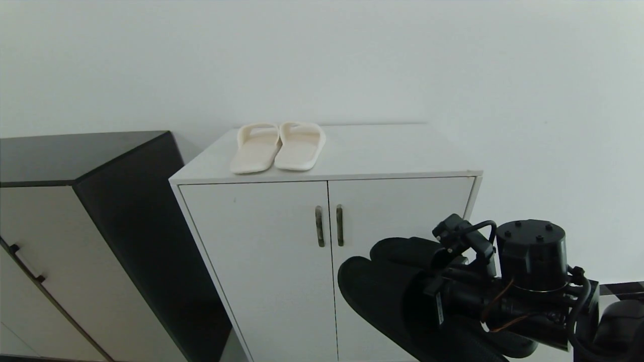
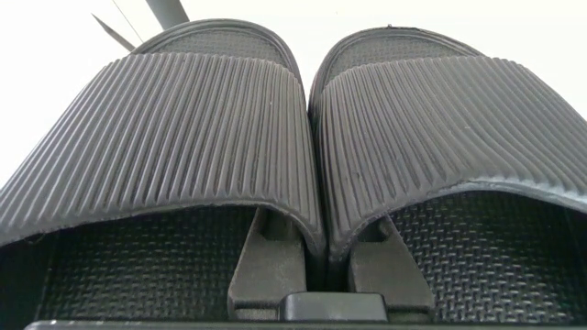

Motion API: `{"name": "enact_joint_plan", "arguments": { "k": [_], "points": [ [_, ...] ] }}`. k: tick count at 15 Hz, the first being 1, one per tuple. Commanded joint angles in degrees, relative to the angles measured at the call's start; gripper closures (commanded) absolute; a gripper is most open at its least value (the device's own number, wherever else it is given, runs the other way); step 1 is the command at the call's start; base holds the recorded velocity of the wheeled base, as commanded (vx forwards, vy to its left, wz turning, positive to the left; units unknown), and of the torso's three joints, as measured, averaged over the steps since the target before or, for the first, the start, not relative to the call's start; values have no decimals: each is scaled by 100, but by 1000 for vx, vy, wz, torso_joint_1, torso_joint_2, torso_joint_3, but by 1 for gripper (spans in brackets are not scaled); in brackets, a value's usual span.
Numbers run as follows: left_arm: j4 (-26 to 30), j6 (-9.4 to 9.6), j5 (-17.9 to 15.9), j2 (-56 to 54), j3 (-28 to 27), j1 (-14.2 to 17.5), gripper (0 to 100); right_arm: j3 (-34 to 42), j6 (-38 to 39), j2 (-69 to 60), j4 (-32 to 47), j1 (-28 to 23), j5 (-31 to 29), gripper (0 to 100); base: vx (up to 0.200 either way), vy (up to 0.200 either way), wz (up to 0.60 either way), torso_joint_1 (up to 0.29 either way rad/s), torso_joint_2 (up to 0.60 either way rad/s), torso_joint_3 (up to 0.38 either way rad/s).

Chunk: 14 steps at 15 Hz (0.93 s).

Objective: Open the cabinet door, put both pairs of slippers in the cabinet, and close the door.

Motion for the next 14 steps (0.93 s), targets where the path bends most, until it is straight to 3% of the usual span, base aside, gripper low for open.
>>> {"name": "enact_joint_plan", "arguments": {
  "k": [1,14],
  "points": [
    [-2,-4,-8,-1,0,7,0,23,-1,-5,0,11,2,100,0,0,0,-178,481,315],
    [-2,57,-69,-1,0,7,0,85,-1,22,0,55,10,100,0,0,0,-115,458,342]
  ]
}}
